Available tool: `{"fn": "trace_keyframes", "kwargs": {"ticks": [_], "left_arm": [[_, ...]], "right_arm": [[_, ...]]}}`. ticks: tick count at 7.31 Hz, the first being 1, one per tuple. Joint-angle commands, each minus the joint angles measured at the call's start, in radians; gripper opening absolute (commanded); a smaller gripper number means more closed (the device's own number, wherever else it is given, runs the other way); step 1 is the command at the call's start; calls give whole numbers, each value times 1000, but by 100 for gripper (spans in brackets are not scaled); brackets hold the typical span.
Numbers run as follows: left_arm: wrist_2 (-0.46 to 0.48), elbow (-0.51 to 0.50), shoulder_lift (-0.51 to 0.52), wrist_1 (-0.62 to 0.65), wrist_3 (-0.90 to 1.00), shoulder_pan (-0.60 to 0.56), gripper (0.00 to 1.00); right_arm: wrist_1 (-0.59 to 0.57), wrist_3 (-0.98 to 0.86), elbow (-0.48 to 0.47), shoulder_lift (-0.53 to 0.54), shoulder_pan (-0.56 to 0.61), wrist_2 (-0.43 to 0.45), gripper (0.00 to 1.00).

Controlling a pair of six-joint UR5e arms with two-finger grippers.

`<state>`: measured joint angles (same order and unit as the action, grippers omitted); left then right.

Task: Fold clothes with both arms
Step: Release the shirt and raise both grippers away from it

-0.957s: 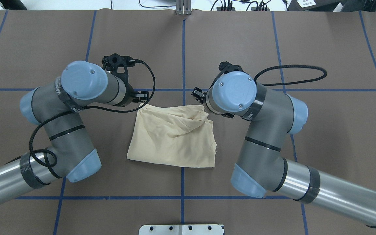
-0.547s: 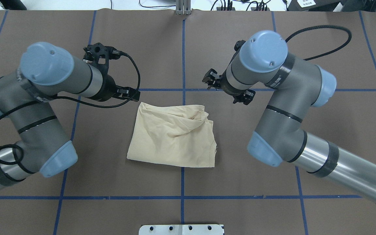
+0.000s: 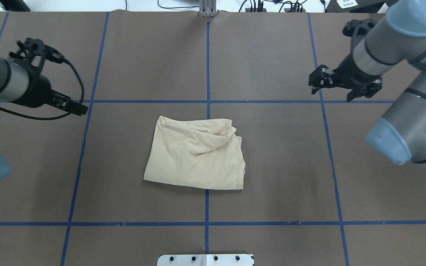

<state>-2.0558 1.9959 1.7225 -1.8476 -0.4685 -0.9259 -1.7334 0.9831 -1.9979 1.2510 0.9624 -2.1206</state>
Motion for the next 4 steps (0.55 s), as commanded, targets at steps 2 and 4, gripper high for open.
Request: {"fn": "trace_keyframes", "kwargs": {"ticks": [2,4], "left_arm": [[-139,-11,-229,2,528,-360,100],[-191,-98,-322,-1,751,-579,100]], "right_arm": [[-46,-700,-33,317,337,-133,100],[-40,-1052,-27,514,512,-165,100]]}}
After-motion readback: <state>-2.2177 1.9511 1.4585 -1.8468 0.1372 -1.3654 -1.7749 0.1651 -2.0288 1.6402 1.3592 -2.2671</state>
